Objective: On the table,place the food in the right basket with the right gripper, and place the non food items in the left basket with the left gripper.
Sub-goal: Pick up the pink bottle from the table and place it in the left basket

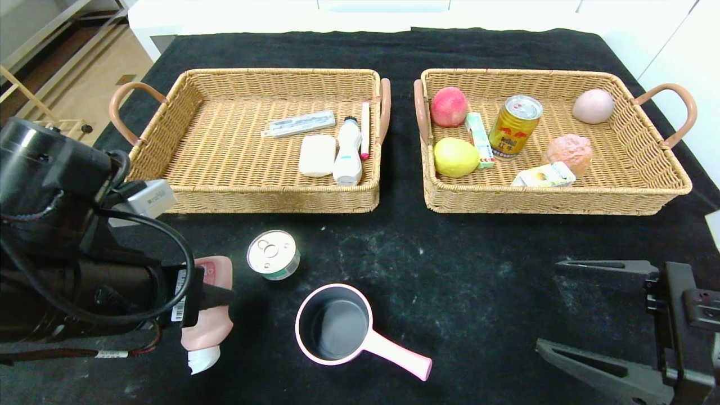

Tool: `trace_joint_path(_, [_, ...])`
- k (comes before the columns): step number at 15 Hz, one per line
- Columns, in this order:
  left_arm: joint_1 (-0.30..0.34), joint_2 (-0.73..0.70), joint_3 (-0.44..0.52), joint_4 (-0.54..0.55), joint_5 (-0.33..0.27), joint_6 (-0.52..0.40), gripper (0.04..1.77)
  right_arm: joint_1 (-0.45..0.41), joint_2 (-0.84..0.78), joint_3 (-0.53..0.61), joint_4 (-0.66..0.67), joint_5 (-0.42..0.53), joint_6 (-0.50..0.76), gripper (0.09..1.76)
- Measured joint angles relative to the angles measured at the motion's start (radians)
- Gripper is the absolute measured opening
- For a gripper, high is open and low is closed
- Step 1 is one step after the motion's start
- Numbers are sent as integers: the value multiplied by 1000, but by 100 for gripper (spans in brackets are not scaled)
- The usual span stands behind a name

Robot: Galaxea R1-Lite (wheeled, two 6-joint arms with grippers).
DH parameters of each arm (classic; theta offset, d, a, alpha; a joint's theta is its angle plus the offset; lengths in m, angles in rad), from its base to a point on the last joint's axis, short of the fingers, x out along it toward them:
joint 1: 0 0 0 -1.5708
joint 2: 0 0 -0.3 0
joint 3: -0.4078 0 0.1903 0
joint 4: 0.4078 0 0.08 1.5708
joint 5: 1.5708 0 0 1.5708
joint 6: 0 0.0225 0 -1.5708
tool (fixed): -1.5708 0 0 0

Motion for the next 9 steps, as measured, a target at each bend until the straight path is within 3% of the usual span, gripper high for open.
trace_joint_path(9, [27, 74, -179, -103, 47, 132, 85, 9, 0, 1, -21, -13, -2, 171])
